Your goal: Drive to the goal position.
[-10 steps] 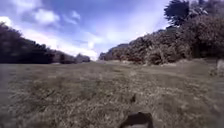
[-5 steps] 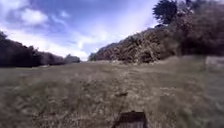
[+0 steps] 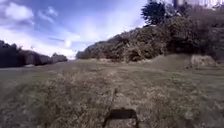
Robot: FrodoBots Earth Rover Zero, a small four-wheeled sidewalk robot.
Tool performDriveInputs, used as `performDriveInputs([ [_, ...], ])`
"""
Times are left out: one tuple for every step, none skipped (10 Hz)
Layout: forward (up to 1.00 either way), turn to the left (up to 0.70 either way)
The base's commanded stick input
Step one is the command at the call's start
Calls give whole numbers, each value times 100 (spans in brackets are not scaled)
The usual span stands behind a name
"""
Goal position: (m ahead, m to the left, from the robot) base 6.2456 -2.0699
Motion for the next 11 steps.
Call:
performDriveInputs([
  [70,-35],
  [70,-35],
  [70,-23],
  [70,0],
  [70,0],
  [70,0],
  [70,0],
  [70,0],
  [70,0],
  [70,0],
  [70,0],
])
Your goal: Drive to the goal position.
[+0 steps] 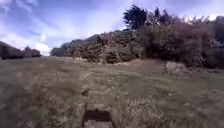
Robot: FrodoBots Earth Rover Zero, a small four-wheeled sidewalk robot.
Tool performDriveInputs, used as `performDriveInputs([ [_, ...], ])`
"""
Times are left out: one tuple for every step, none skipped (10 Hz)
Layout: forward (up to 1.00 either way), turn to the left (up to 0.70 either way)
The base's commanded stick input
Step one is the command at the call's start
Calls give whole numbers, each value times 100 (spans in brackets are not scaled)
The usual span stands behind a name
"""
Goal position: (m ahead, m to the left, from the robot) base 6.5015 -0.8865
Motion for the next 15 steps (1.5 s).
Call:
performDriveInputs([
  [70,0],
  [70,0],
  [70,0],
  [70,0],
  [70,0],
  [70,-24],
  [70,-35],
  [70,-35],
  [70,-35],
  [70,-35],
  [70,-35],
  [70,-35],
  [70,-35],
  [70,-35],
  [70,-35],
])
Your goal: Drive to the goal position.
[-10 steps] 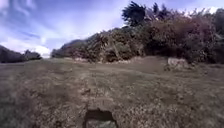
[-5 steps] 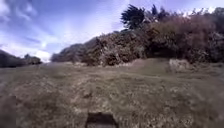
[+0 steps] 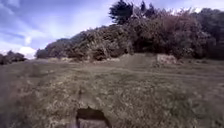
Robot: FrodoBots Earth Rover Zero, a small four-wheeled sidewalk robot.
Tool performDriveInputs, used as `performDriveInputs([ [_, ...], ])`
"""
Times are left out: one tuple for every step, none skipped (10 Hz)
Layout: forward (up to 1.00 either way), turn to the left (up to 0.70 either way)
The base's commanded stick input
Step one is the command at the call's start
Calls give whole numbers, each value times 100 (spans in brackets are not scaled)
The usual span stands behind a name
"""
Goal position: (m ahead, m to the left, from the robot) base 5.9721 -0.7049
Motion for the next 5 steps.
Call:
performDriveInputs([
  [70,-35],
  [70,-35],
  [70,-35],
  [70,-26],
  [70,-1],
])
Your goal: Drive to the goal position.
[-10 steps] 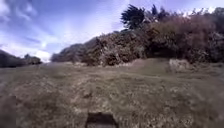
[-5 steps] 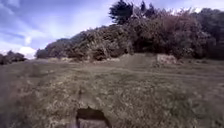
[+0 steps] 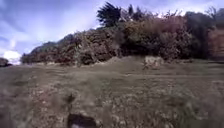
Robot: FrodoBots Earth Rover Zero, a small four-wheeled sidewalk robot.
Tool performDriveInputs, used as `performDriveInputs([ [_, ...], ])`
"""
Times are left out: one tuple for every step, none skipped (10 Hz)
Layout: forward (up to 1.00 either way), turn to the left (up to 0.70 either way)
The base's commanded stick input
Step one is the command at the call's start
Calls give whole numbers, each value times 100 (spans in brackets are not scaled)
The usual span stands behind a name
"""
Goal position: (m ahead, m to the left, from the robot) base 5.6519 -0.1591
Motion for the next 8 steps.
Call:
performDriveInputs([
  [70,0],
  [70,0],
  [70,0],
  [70,0],
  [70,0],
  [70,0],
  [70,0],
  [70,0],
])
